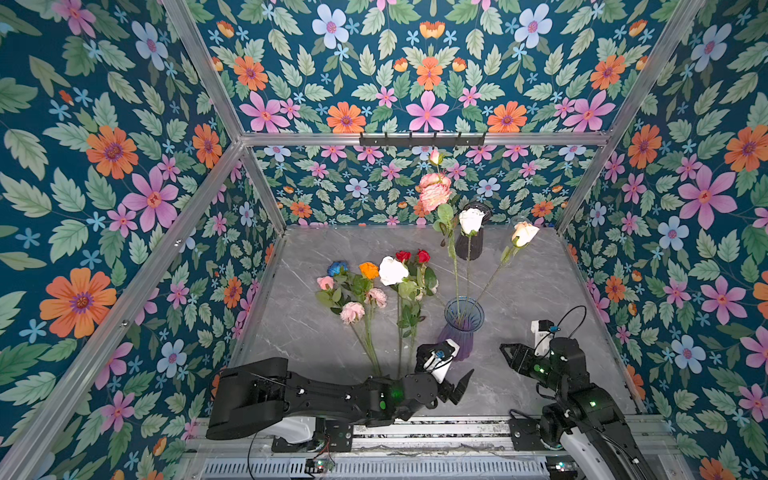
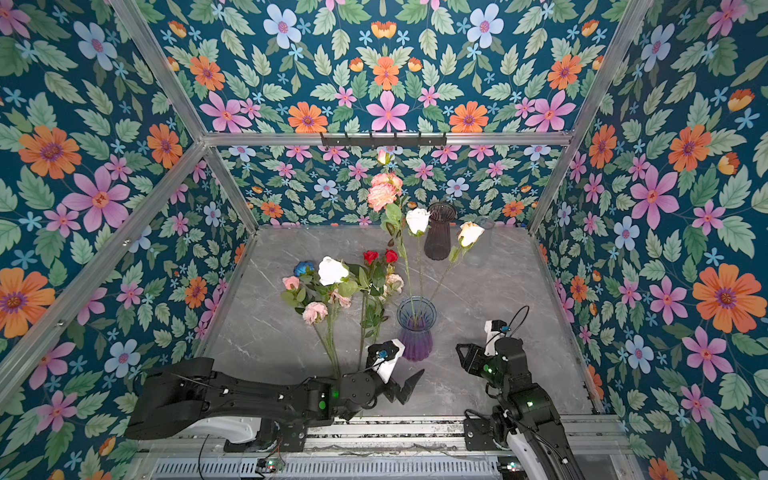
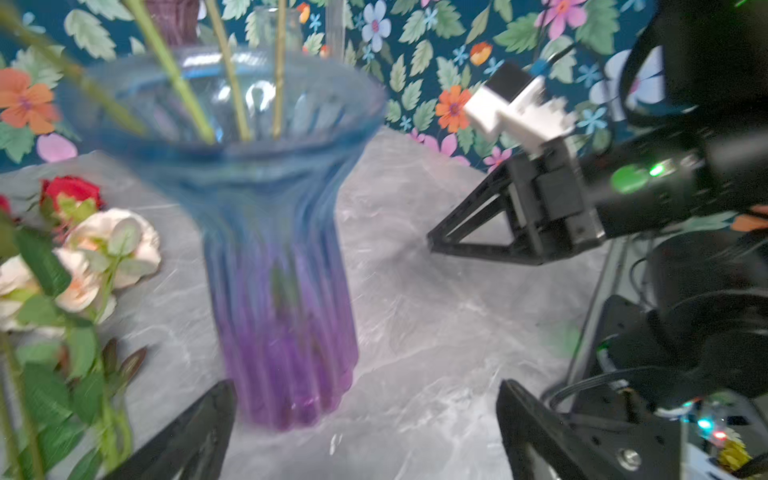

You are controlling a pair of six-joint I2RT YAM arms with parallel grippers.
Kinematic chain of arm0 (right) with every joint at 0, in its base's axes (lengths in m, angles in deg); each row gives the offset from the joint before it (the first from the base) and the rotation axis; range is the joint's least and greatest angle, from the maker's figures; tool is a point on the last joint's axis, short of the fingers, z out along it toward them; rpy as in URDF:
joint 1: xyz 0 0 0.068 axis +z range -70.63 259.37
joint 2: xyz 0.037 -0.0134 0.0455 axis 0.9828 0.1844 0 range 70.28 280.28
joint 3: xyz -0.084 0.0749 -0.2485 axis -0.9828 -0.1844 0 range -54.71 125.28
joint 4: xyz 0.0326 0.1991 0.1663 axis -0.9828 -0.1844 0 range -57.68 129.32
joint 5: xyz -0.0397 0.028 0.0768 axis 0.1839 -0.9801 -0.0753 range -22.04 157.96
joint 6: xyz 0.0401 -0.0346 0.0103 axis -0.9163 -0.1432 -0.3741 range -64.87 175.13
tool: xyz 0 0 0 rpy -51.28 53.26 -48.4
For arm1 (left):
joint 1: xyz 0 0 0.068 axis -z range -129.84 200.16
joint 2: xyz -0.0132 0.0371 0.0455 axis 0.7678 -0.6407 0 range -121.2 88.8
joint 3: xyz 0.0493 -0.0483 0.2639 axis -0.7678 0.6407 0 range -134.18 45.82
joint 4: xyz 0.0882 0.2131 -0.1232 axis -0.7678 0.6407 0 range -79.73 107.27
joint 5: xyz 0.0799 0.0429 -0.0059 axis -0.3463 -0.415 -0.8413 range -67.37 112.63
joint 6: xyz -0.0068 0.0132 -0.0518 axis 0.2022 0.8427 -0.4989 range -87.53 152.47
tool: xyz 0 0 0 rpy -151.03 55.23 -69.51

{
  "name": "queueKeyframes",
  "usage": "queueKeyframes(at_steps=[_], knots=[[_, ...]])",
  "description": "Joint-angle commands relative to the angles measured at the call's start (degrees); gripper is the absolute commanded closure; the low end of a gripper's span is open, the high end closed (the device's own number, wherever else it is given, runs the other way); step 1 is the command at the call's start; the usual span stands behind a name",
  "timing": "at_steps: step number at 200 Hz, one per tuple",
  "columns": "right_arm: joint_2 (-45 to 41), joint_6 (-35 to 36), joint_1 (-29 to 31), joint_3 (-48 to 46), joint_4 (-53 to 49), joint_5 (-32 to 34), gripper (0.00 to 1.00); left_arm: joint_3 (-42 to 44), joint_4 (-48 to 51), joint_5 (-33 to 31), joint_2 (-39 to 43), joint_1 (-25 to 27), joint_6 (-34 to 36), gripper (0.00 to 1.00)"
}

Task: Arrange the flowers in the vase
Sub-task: 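Lower the white rose stem into the purple vase and open the left gripper, then move the open left gripper to the purple vase and close around it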

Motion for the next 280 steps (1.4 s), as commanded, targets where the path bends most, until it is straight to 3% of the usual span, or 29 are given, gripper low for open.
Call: queueKeyframes(at_steps=[1,28,38,66,82,98,120,171,225,280], knots=[[0.2,0.2,0.0,-0.2,1.6,0.3,0.51,4.7,-10.5,-2.8,0.2,-0.8,-0.5,0.00],[0.2,0.2,0.0,-0.1,1.5,0.4,0.52,11.3,-28.0,0.8,-2.0,-3.1,10.7,0.00],[0.1,0.2,0.1,-0.2,1.4,0.3,0.52,12.7,-33.2,5.4,-3.3,-5.3,13.7,0.00],[-0.2,0.2,0.0,-0.1,1.2,0.6,0.52,13.2,-39.7,23.2,-7.5,-13.2,16.2,0.00],[-0.4,0.1,0.0,-0.1,1.0,0.7,0.52,13.2,-45.2,27.2,-10.7,-14.6,18.9,0.01],[-0.4,0.1,0.0,-0.1,1.0,0.9,0.52,11.1,-44.3,30.0,-13.3,-16.1,19.9,0.00],[-0.4,0.1,0.0,-0.1,1.0,1.0,0.52,8.1,-43.6,30.6,-17.2,-17.1,21.2,0.00],[-0.3,0.1,0.0,-0.1,1.1,0.8,0.52,4.4,-48.9,23.4,-24.3,-19.7,19.4,0.00],[-0.4,0.1,0.0,-0.1,1.1,0.8,0.52,-0.9,-47.3,25.3,-28.3,-21.1,19.1,0.00],[-0.4,0.2,0.0,-0.1,1.1,0.6,0.51,-4.1,-50.2,27.4,-32.6,-22.9,16.8,0.11]])
